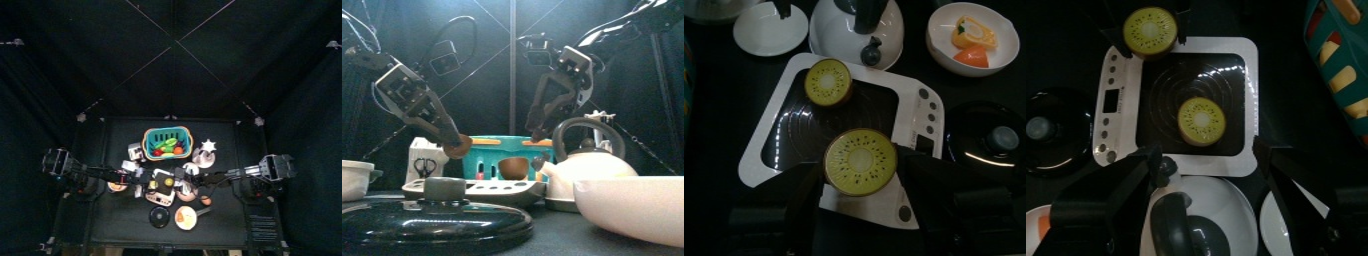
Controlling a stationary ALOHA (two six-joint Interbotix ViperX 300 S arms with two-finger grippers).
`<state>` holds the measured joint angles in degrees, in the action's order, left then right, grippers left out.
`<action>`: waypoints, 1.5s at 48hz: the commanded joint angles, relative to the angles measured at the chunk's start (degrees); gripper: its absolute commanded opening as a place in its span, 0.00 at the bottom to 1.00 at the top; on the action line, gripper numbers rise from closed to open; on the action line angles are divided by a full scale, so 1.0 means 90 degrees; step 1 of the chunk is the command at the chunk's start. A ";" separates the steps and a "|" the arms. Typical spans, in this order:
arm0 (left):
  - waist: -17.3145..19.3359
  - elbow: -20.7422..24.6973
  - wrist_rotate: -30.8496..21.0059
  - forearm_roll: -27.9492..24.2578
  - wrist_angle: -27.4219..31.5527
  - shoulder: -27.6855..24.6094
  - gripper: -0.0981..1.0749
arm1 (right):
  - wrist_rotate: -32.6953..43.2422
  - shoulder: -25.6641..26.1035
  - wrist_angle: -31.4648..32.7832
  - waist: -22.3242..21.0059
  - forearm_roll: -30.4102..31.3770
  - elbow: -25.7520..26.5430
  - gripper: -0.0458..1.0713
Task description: Place kiwi half onto stove
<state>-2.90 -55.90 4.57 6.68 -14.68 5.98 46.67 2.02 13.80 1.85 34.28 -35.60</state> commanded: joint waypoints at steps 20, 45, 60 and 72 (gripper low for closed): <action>0.0078 0.0498 0.0010 0.0010 -0.0137 -0.0420 0.84 | -0.0020 -0.0088 0.0068 -0.0020 0.0029 0.0273 0.95; 0.0215 0.0762 -0.0010 0.0000 -0.0146 -0.0957 0.85 | 0.0010 -0.0088 0.0127 -0.0020 0.0029 0.0264 0.95; 0.0215 0.0762 -0.0010 0.0010 -0.0156 -0.0918 0.91 | 0.0010 -0.0137 0.0195 -0.0020 0.0029 0.0283 0.95; 0.0215 0.0762 0.0020 0.0000 -0.0166 -0.0752 0.92 | 0.0010 -0.0137 0.0195 -0.0010 0.0039 0.0283 0.95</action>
<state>-1.14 -50.27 4.57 6.77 -15.47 -2.55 46.67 0.00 15.73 1.85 34.54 -34.37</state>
